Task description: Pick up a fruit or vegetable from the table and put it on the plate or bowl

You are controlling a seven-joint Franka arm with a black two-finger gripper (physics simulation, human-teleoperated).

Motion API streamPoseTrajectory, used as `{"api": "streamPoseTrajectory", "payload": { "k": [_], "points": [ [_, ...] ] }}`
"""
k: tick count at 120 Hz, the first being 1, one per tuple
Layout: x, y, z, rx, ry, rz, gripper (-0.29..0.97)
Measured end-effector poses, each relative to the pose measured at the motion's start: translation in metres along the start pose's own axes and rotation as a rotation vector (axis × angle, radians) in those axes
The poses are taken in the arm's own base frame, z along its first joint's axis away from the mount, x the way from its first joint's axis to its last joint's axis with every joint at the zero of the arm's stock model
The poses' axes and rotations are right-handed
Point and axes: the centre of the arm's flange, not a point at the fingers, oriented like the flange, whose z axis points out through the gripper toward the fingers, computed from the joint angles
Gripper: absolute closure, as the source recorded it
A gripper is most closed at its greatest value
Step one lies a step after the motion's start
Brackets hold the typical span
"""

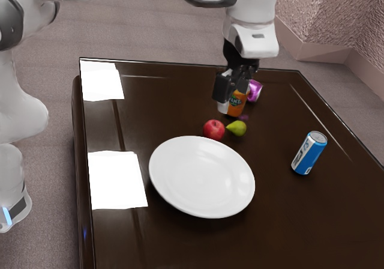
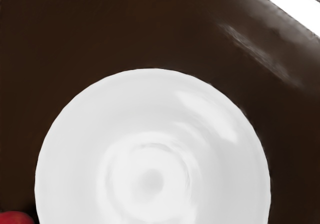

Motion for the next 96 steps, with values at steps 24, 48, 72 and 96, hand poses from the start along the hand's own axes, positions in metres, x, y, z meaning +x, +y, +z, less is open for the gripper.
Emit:
{"api": "streamPoseTrajectory", "payload": {
  "k": [24,48,72,96],
  "points": [
    [-0.171,-0.272,0.139,-0.188,0.004,-0.231,0.03],
    [-0.203,-0.308,0.207,-0.158,-0.084,-0.312,0.03],
    [-0.167,-0.283,0.232,-0.148,-0.043,-0.328,0.02],
    [-0.116,-0.254,0.231,-0.147,-0.013,-0.365,0.02]
  ]
}}
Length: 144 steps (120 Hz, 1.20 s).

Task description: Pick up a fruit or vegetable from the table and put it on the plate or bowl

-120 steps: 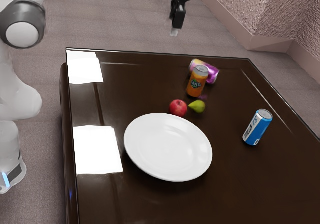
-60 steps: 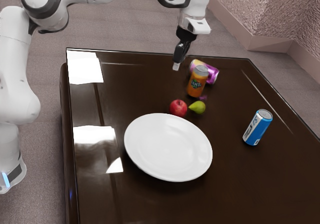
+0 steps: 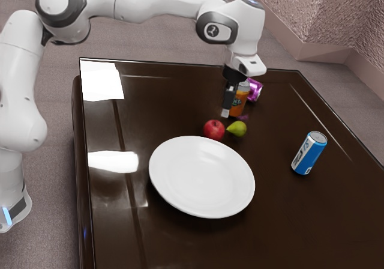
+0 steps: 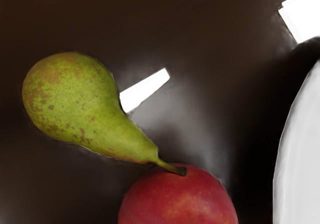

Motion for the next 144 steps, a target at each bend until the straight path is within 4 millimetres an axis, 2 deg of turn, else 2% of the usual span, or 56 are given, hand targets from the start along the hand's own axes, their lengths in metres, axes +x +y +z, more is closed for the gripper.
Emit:
{"api": "streamPoseTrajectory", "payload": {
  "k": [10,26,58,77,86,98,108,114,122,136,144],
  "points": [
    [0.006,-0.006,0.016,-0.011,-0.009,-0.046,0.02],
    [0.01,-0.033,0.045,-0.057,0.007,-0.114,0.02],
    [0.032,-0.035,0.06,0.028,0.105,-0.145,0.02],
    [0.039,-0.03,0.096,0.036,0.129,-0.157,0.0],
    [0.04,-0.032,0.102,0.038,0.142,-0.173,0.01],
    [0.04,-0.04,0.093,0.088,0.161,-0.194,0.2],
    [0.037,-0.046,0.095,0.116,0.159,-0.211,0.35],
    [0.04,-0.043,0.097,0.121,0.16,-0.211,0.43],
    [0.045,-0.037,0.094,0.15,0.153,-0.205,0.46],
    [0.046,-0.011,0.04,0.257,0.083,-0.21,0.47],
    [0.049,0.034,-0.002,0.31,0.059,-0.185,0.47]
  ]
}}
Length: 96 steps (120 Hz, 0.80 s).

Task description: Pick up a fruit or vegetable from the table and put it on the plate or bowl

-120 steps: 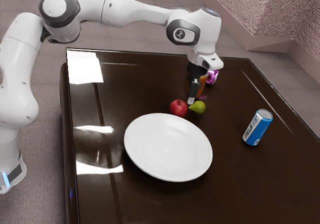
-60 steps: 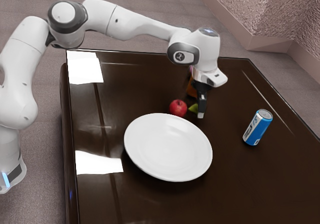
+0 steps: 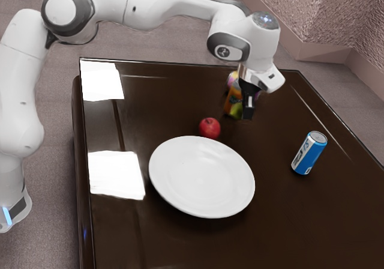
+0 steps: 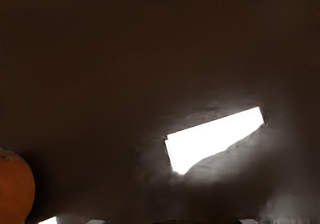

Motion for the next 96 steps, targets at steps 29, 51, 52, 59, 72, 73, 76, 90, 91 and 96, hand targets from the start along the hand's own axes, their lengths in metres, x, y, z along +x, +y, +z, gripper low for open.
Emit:
{"api": "streamPoseTrajectory", "payload": {
  "k": [29,51,52,59,72,73,76,90,91,96],
  "points": [
    [-0.044,0.148,-0.088,0.034,-0.133,0.061,0.47],
    [-0.062,0.196,-0.091,-0.019,-0.199,0.057,0.46],
    [-0.063,0.196,-0.091,-0.022,-0.201,0.055,0.46],
    [-0.064,0.196,-0.088,-0.037,-0.212,0.045,0.38],
    [-0.066,0.198,-0.086,-0.056,-0.226,0.036,0.19],
    [-0.066,0.198,-0.085,-0.056,-0.227,0.036,0.18],
    [-0.066,0.198,-0.085,-0.058,-0.229,0.035,0.15],
    [-0.067,0.199,-0.083,-0.064,-0.237,0.03,0.08],
    [-0.067,0.199,-0.083,-0.064,-0.237,0.03,0.08],
    [-0.068,0.199,-0.083,-0.063,-0.24,0.027,0.06]
  ]
}}
